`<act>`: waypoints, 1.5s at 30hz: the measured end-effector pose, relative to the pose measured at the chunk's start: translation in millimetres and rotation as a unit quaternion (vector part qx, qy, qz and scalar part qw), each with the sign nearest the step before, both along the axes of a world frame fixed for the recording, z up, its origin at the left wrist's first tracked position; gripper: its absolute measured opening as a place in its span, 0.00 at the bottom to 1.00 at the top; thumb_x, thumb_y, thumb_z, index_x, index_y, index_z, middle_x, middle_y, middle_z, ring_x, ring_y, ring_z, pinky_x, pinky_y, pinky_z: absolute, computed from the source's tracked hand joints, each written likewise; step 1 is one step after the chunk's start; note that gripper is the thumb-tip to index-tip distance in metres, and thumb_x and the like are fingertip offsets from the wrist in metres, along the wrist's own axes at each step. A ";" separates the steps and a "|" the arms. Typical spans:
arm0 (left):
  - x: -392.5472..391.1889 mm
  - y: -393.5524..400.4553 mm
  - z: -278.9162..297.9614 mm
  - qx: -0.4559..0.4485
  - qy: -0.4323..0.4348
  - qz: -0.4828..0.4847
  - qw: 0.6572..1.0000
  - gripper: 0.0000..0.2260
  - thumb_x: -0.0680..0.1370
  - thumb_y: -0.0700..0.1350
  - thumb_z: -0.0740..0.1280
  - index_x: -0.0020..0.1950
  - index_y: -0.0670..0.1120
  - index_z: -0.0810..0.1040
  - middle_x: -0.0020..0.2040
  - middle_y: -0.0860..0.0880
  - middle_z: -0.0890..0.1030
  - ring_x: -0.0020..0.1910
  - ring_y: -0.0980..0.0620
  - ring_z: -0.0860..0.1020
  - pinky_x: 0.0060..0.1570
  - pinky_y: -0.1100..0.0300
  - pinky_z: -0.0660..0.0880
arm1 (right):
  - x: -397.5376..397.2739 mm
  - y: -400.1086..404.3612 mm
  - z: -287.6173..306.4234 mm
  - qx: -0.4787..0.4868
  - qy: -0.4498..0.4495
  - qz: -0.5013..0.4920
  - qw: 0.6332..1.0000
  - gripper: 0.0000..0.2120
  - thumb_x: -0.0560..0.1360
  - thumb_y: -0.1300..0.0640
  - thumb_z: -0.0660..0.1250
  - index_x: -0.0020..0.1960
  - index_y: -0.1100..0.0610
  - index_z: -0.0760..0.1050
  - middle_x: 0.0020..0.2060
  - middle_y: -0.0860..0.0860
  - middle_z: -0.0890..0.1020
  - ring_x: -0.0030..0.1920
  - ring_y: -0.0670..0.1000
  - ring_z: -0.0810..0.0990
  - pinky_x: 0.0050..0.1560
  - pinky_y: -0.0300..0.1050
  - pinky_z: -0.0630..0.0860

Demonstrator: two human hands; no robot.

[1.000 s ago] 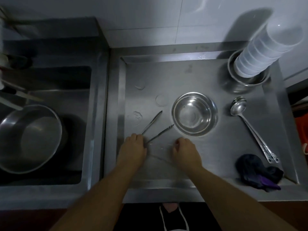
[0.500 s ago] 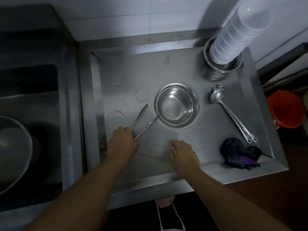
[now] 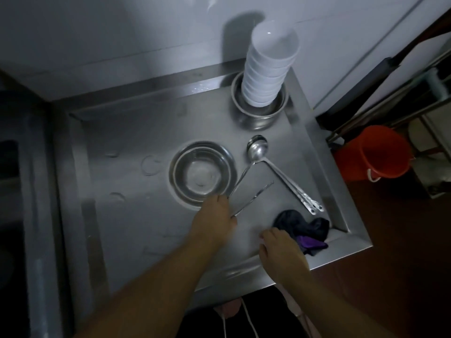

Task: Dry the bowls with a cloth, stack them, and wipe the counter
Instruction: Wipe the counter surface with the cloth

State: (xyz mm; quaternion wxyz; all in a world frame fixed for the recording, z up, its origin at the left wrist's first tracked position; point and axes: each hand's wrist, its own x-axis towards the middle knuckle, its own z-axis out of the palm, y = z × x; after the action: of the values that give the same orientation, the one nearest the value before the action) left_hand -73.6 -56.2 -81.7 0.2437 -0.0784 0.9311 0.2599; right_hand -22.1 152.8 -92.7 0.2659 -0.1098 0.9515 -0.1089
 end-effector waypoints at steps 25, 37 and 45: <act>-78.3 118.7 -25.0 -0.124 -0.010 -0.044 0.991 0.19 0.81 0.48 0.66 0.69 0.42 0.71 0.66 0.42 0.74 0.64 0.42 0.74 0.61 0.49 0.75 | -39.4 126.2 -19.9 -0.062 -0.022 0.121 0.990 0.35 0.77 0.40 0.65 0.82 0.41 0.60 0.84 0.46 0.60 0.83 0.56 0.57 0.80 0.59 0.55; -44.8 97.3 -12.4 -0.099 0.034 0.018 0.994 0.23 0.80 0.53 0.67 0.72 0.45 0.72 0.66 0.44 0.76 0.65 0.42 0.75 0.61 0.48 0.75 | -27.6 133.4 -49.6 -0.080 -0.056 0.101 0.990 0.34 0.85 0.44 0.62 0.85 0.41 0.48 0.84 0.43 0.42 0.85 0.53 0.40 0.84 0.56 0.51; 56.9 -11.5 3.7 -0.106 0.033 0.163 0.980 0.22 0.83 0.48 0.66 0.77 0.43 0.72 0.71 0.39 0.77 0.67 0.38 0.75 0.68 0.44 0.73 | 5.3 67.8 -52.3 -0.047 -0.010 0.037 0.998 0.35 0.85 0.47 0.62 0.86 0.50 0.50 0.85 0.55 0.46 0.85 0.64 0.48 0.83 0.62 0.54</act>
State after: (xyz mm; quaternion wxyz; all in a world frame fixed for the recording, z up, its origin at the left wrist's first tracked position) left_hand -16.7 -67.7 -78.0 0.1579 -0.2456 0.9358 0.1978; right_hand -16.8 220.6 -145.0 0.2739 -0.1566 0.9378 -0.1449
